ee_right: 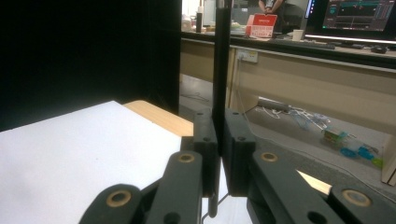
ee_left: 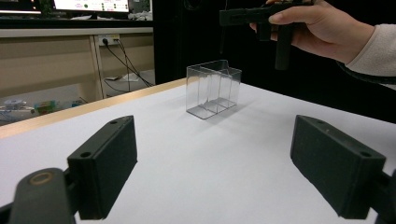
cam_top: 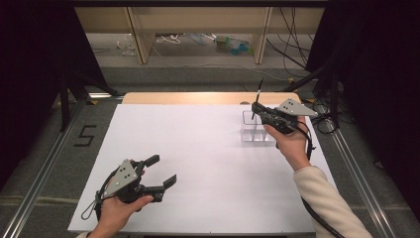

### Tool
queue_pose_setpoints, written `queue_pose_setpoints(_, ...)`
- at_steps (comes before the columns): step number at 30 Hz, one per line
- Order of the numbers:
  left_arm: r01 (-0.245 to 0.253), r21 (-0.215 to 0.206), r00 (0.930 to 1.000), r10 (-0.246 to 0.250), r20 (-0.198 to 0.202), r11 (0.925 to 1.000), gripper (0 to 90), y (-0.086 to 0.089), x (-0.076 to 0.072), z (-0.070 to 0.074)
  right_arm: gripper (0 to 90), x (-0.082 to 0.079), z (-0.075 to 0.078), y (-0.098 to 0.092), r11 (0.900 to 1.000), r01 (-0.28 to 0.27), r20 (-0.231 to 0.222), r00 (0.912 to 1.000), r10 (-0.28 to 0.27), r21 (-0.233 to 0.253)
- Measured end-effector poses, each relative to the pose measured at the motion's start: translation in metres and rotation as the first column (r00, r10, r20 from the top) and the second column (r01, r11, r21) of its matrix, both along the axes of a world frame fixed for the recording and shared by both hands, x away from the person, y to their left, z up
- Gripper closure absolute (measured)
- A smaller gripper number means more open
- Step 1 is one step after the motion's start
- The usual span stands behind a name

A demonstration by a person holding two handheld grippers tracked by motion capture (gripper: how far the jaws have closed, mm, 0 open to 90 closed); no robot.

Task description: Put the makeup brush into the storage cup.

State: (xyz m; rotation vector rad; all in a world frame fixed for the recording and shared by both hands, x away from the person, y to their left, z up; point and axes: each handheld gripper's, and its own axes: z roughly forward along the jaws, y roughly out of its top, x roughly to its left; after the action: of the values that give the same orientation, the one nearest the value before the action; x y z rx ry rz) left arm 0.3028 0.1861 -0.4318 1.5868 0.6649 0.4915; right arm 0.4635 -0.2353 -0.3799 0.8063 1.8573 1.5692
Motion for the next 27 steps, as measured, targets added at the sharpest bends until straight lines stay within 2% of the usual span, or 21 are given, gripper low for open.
queue_pose_setpoints(9,-0.001,-0.001,1.0,0.001,0.001,1.0,14.9,0.0003,0.0,0.0,85.9,0.0034,-0.0001,0.0009,1.0,0.006,-0.005,1.0,-0.006,-0.006)
queue_pose_setpoints(13,0.0,0.0,1.0,0.0,0.001,1.0,14.9,0.0002,-0.0001,-0.0001,85.9,0.0054,-0.0002,0.0017,1.0,0.002,0.009,1.0,-0.002,0.002)
queue_pose_setpoints(16,-0.001,0.002,1.0,0.001,0.001,1.0,14.9,0.0003,0.0,-0.0002,85.9,0.0054,0.0008,0.001,1.0,0.008,-0.006,1.0,-0.008,-0.015)
queue_pose_setpoints(18,-0.001,0.0,1.0,0.001,0.0,1.0,14.9,0.0002,0.0,-0.0002,85.9,0.0065,0.0,0.0017,1.0,0.009,0.001,1.0,-0.009,-0.003)
queue_pose_setpoints(27,0.0,-0.001,1.0,0.0,0.001,1.0,14.9,0.0002,-0.0001,-0.0002,85.9,0.0092,-0.0008,0.0034,1.0,0.012,-0.001,0.9999,-0.012,-0.01)
